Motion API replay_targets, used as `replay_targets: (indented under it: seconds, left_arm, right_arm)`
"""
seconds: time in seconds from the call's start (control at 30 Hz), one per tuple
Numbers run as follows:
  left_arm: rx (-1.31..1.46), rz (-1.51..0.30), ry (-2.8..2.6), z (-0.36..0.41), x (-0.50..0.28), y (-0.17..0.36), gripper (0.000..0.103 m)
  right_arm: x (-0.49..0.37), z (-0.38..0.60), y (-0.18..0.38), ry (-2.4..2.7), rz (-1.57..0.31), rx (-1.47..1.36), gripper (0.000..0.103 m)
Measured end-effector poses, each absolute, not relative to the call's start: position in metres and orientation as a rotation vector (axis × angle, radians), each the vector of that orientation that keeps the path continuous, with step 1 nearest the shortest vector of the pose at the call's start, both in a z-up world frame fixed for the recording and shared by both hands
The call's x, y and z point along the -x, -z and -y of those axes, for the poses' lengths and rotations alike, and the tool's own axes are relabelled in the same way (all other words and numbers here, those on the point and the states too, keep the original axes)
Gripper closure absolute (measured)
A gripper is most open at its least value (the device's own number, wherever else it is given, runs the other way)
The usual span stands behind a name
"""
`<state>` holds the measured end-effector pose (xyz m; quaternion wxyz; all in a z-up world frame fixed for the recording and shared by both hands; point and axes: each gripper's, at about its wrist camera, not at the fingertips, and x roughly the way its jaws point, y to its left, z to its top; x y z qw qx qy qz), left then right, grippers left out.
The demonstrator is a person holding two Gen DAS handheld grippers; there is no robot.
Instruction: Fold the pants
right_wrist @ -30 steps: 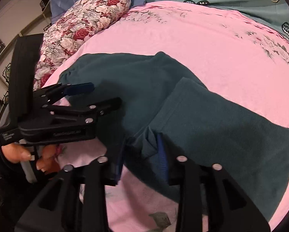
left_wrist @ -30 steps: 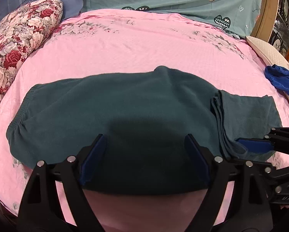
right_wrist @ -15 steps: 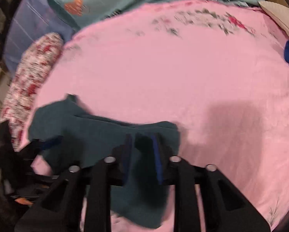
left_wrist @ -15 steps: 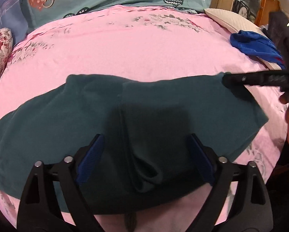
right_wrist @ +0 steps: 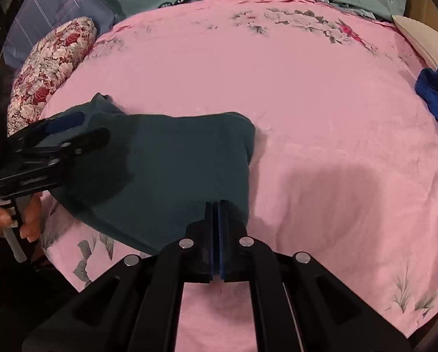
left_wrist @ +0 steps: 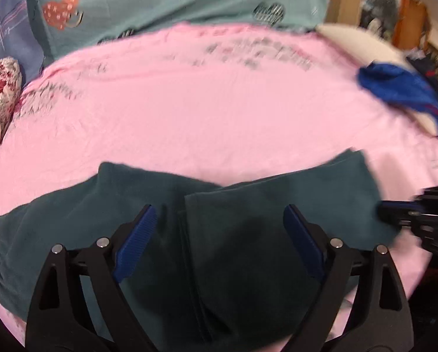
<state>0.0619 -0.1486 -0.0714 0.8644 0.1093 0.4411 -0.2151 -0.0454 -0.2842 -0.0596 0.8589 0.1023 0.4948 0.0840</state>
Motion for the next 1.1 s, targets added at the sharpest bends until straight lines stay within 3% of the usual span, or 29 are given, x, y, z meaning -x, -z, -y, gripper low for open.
replay_targets:
  seconds: [0.17, 0.27, 0.33, 0.5, 0.63, 0.7, 0.9, 1.1]
  left_arm:
    - [-0.212, -0.949, 0.452, 0.142, -0.069, 0.076, 0.014]
    - [-0.15, -0.901, 0.48, 0.123, -0.055, 0.06, 0.016]
    - [-0.122, -0.84, 0.468, 0.101, -0.039, 0.04, 0.014]
    - [0.034, -0.781, 0.298, -0.019, -0.015, 0.007, 0.013]
    - [0.238, -0.882, 0.053, -0.129, -0.021, 0.027, 0.012]
    - [0.397, -0.929, 0.029, -0.163, -0.022, 0.041, 0.013]
    - [0.575, -0.912, 0.048, -0.182, -0.038, 0.058, 0.013]
    - [0.627, -0.943, -0.015, -0.215, -0.05, 0.068, 0.016]
  right_arm:
    - [0.045, 0.29, 0.052, -0.182, -1.034, -0.238, 0.099]
    - [0.043, 0.297, 0.032, -0.17, -0.982, -0.266, 0.084]
    - [0.041, 0.287, 0.016, -0.217, -0.95, -0.272, 0.084]
    - [0.025, 0.206, -0.023, -0.427, -0.879, -0.145, 0.072]
    - [-0.022, 0.112, -0.047, -0.617, -0.878, -0.029, 0.072]
    - [-0.051, 0.064, -0.054, -0.697, -0.892, 0.024, 0.066]
    - [-0.145, -0.064, -0.033, -0.837, -1.015, 0.083, 0.062]
    - [-0.182, -0.107, 0.013, -0.905, -1.103, 0.095, 0.062]
